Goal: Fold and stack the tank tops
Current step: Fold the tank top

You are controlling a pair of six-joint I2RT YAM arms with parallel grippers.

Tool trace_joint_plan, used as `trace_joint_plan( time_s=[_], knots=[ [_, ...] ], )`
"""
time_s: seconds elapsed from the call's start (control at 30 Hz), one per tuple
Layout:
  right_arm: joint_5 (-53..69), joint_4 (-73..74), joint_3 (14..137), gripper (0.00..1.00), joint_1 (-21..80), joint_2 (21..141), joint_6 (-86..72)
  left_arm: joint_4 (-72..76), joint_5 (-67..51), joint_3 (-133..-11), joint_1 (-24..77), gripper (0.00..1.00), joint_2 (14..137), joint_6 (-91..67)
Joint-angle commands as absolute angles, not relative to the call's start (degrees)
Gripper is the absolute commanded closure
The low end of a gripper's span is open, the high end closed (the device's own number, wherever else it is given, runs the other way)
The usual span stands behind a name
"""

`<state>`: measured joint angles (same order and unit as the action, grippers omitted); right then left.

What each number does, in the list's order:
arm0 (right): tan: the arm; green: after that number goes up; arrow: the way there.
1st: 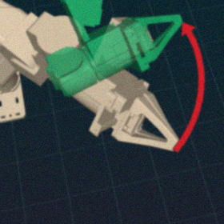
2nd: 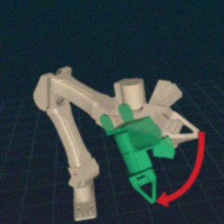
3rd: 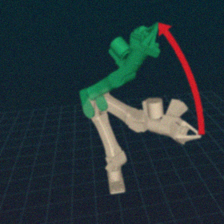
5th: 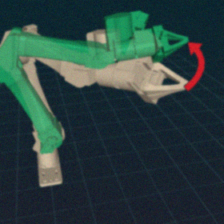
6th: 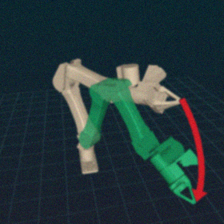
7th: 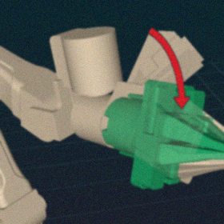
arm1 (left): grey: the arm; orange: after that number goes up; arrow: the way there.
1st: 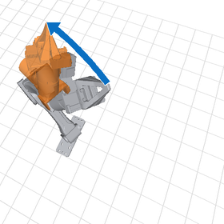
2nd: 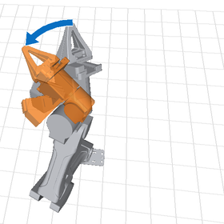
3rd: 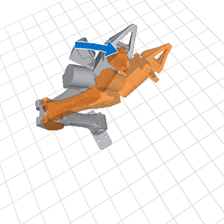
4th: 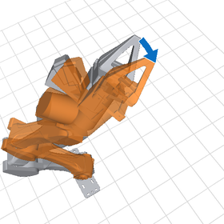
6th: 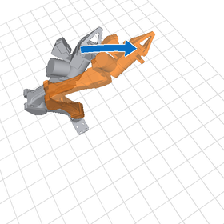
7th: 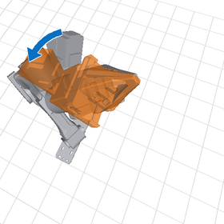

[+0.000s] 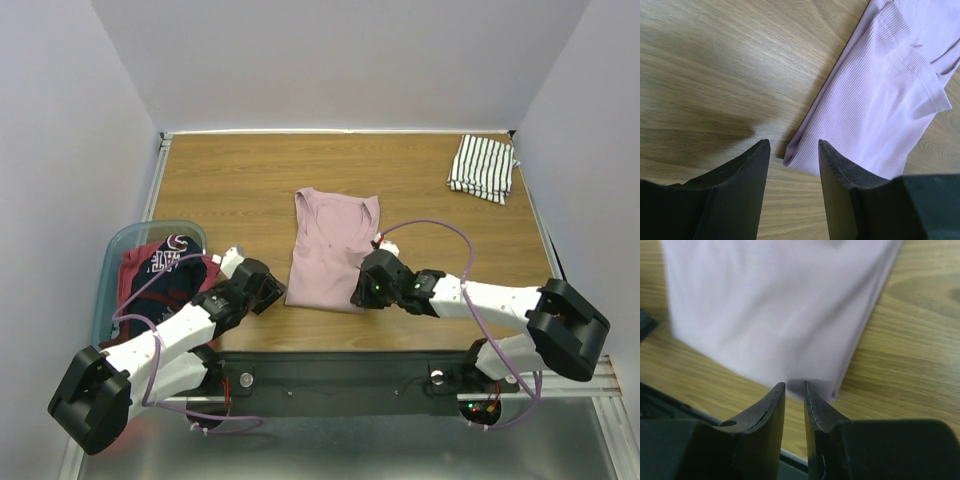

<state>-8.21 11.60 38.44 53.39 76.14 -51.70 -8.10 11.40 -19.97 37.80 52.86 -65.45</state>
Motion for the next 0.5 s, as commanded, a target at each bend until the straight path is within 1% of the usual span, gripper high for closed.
trace_joint_plan(
  time_s=[0.0, 0.07, 0.23, 0.3, 0.47],
  knots=[
    [-10.02, 8.18, 34.29, 0.73, 53.96, 77.87, -54.4, -7.91, 12.22, -19.16, 38.06, 0.46, 52.56, -64.95],
    [-9.76, 7.91, 32.88, 0.74, 53.96, 77.7, -54.84, -7.82, 11.95, -19.07, 38.06, 0.46, 52.56, -64.51],
    [-9.58, 7.65, 28.84, 0.74, 53.96, 72.96, -55.55, -7.21, 10.99, -18.72, 38.49, 0.47, 52.99, -64.07],
    [-9.32, 7.73, 28.65, 0.73, 53.96, 71.64, -55.37, -7.03, 10.9, -18.72, 39.02, 0.47, 53.43, -64.16],
    [-9.05, 10.01, 28.74, 0.65, 53.96, 66.28, -55.02, -6.24, 10.02, -17.93, 40.78, 0.47, 54.23, -65.74]
  ],
)
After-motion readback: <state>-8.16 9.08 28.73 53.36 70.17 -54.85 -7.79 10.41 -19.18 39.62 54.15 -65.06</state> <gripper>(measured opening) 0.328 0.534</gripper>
